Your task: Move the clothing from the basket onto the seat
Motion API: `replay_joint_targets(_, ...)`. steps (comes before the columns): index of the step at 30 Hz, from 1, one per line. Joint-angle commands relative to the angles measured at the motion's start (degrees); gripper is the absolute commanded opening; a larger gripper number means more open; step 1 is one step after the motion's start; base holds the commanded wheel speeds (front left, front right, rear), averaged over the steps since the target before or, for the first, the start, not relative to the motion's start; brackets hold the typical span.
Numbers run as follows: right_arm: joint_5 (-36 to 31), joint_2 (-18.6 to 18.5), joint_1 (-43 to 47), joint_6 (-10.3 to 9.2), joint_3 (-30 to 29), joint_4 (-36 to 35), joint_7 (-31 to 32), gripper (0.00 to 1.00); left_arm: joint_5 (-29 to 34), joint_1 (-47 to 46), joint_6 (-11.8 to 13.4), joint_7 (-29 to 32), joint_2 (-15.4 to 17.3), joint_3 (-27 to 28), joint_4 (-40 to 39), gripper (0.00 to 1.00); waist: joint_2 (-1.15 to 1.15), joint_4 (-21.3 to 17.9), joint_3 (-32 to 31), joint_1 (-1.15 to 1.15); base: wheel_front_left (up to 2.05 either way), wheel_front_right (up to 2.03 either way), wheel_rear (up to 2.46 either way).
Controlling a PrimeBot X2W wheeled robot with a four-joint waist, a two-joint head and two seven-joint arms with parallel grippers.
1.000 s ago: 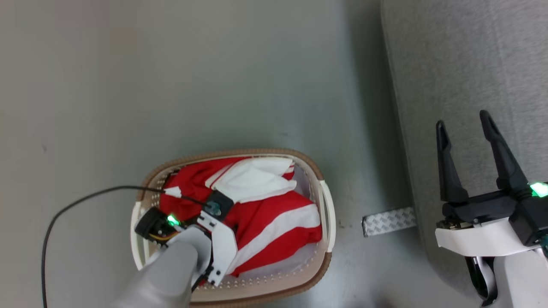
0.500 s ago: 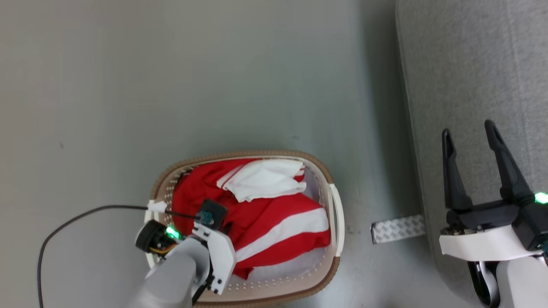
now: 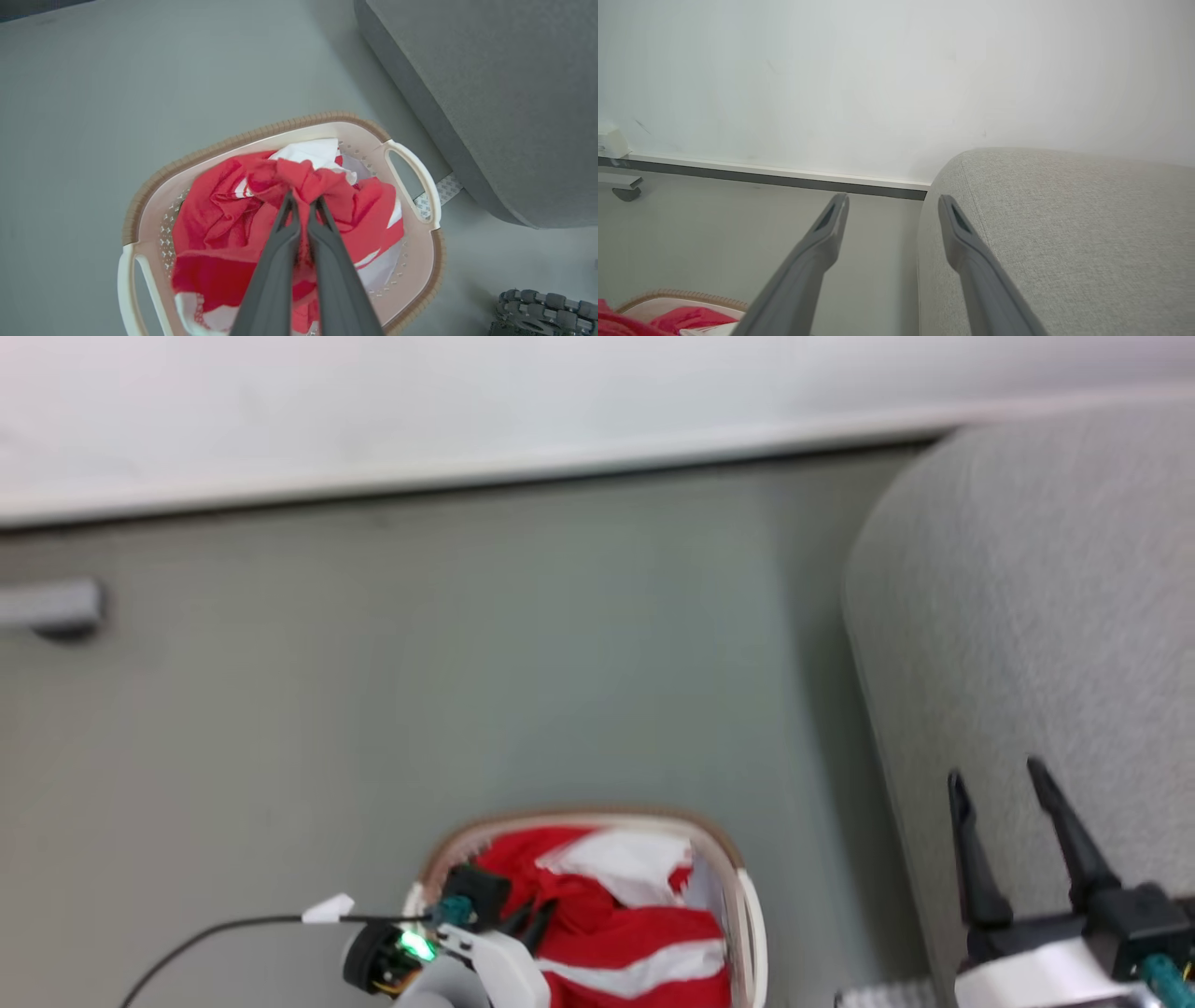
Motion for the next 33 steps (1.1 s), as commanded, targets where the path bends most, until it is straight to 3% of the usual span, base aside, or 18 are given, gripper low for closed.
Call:
replay_joint_targets(1, 0.0, -0.1, 1.7, -0.14, -0.2, 0.7, -0.2, 1.00, -0.6, 1.7, 0.5, 0.2, 0.2, -0.2, -1.6, 0.00, 0.00, 2.2, -8.5, 0.01, 0.00, 0.00, 0.00)
replay_joint_targets(8, -0.7, -0.1, 6.7, -0.13, 0.0, 2.5, -0.2, 1.00, -2.4, 7.2, 3.3, 3.6, 1.5, 0.2, -14.4, 0.00, 0.00, 2.9, -16.8, 0.01, 0.00, 0.00, 0.00)
replay_joint_targets(17, -2.9, -0.3, 9.4, -0.13, 4.3, -0.4, -0.2, 1.00, -3.4, 14.5, 9.2, 13.9, 8.3, 2.2, -44.0, 0.00, 0.00, 2.3, -20.5, 0.01, 0.00, 0.00, 0.00)
replay_joint_targets(25, -1.4, -9.2, 9.4, -0.14, 15.7, -4.1, 0.1, 1.00, -2.7, 16.4, 13.3, 21.9, 12.6, 3.8, -63.1, 0.00, 0.00, 1.6, -21.1, 0.01, 0.00, 0.00, 0.00)
replay_joint_targets(29, 0.5, -12.8, 7.7, -0.14, 21.6, -5.6, 2.3, 1.00, -2.4, 15.7, 14.5, 24.1, 13.4, 4.4, -67.2, 0.00, 0.00, 1.6, -21.4, 0.01, 0.00, 0.00, 0.00)
replay_joint_targets(33, 3.3, -13.7, 6.2, -0.13, 26.9, -6.6, 4.4, 1.00, -2.3, 14.5, 14.9, 25.0, 13.2, 4.3, -68.9, 0.00, 0.00, 1.9, -21.4, 0.01, 0.00, 0.00, 0.00)
